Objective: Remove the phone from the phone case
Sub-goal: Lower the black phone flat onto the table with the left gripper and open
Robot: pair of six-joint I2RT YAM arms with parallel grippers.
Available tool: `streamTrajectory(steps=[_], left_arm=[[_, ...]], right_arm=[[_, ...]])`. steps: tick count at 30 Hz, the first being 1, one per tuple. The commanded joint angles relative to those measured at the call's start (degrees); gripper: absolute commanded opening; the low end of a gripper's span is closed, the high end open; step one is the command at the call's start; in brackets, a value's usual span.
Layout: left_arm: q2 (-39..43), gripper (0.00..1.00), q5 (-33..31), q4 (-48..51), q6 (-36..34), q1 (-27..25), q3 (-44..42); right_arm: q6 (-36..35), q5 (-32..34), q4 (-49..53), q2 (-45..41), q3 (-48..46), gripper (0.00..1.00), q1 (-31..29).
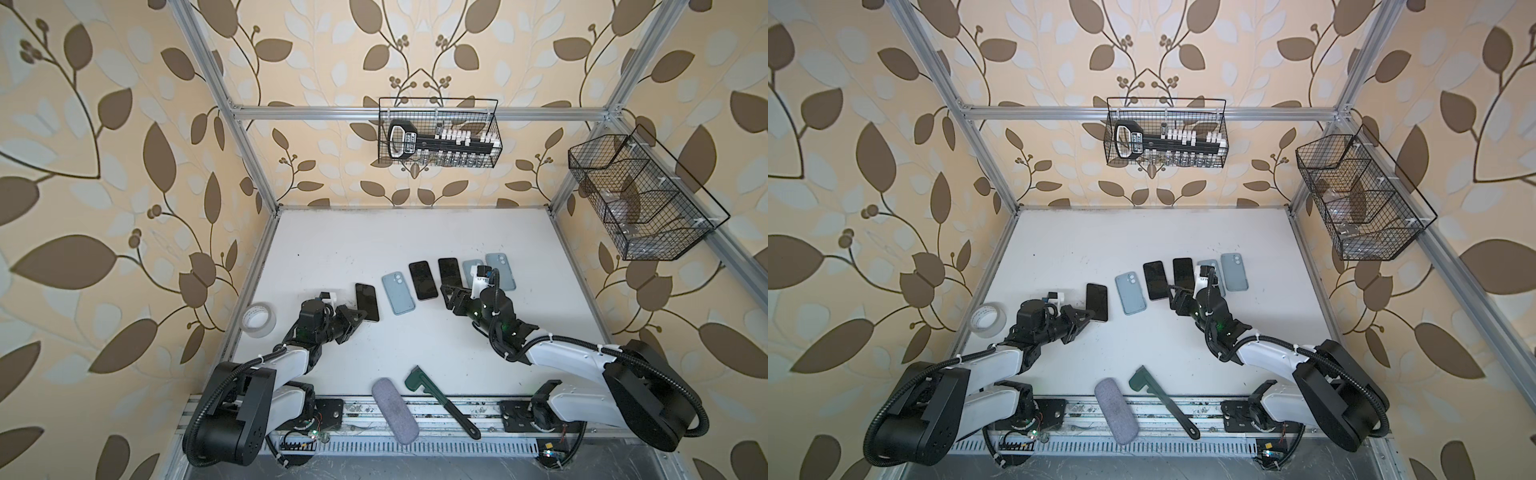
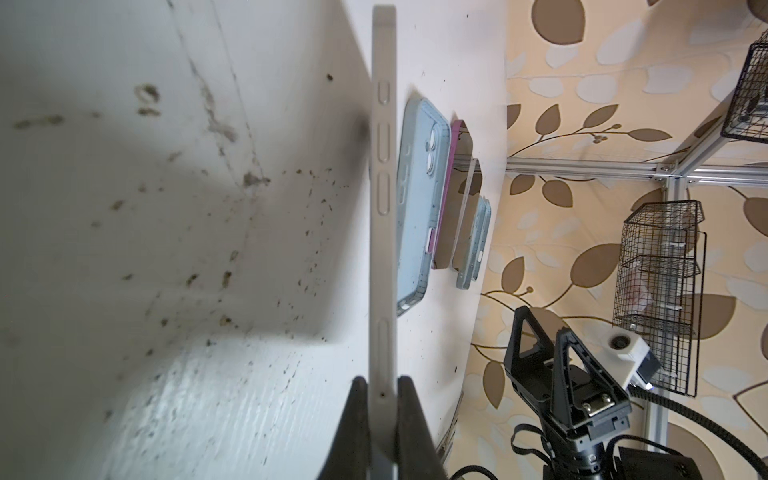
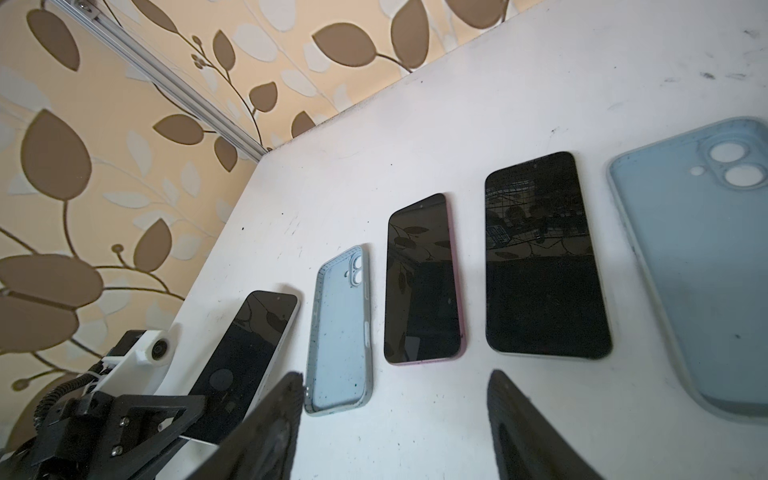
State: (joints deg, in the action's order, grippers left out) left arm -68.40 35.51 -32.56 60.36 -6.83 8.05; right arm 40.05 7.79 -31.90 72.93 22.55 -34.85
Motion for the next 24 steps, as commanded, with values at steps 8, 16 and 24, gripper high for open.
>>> streamTrajectory(steps=[8,16,24], left_arm=[[-5.7,0.01,-1.5,-9.9,-1.6,-2.4,1.9],[-7.8,0.16,-3.4,-10.9,-1.7,-3.2,1.5],[-7.4,0.30,-5.0,-9.1,-2.5,-3.3,1.6]], right_arm=[[0.4,-0.7,-1.2,-0.1,-1.5,0.70,0.9],[0.6,-0.9,-1.5,-0.3,-2.3,0.70,1.4],[0.6,-1.0,-1.4,-1.4,-3.4,0.70,2.0]])
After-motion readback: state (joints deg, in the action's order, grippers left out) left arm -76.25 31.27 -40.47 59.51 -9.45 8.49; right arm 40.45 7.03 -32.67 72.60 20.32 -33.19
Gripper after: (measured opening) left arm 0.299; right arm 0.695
